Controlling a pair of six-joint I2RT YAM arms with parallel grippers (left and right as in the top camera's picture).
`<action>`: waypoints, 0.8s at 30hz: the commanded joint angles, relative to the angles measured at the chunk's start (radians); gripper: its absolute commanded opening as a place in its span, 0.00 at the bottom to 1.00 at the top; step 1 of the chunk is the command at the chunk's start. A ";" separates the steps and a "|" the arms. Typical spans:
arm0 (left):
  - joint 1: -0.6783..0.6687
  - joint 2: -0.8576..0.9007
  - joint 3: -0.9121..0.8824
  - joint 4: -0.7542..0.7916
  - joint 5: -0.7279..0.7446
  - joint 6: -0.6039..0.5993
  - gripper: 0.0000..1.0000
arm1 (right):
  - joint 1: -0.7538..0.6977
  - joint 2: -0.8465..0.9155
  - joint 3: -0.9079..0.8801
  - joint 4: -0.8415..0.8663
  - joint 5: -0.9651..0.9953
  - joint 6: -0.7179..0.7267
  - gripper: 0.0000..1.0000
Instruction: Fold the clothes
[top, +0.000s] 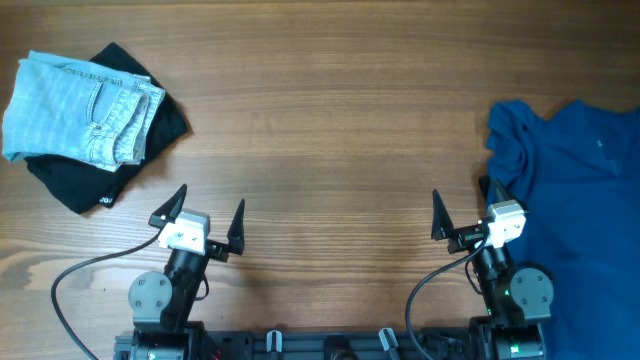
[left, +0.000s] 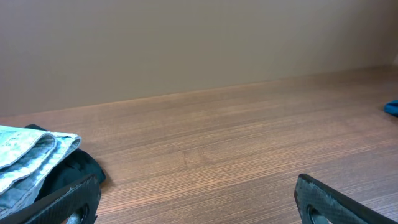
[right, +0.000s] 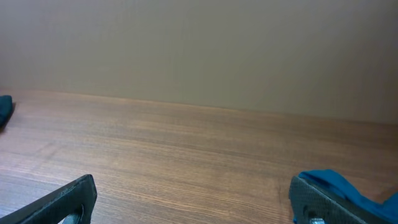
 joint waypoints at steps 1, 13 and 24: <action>-0.006 -0.007 -0.004 -0.005 -0.009 -0.006 1.00 | -0.004 -0.011 -0.001 0.006 -0.011 0.007 1.00; -0.006 0.049 0.166 -0.112 -0.006 -0.261 1.00 | -0.004 0.077 0.165 -0.078 -0.212 0.165 1.00; -0.006 0.618 0.735 -0.398 -0.059 -0.264 1.00 | -0.004 0.866 0.877 -0.624 -0.123 0.153 1.00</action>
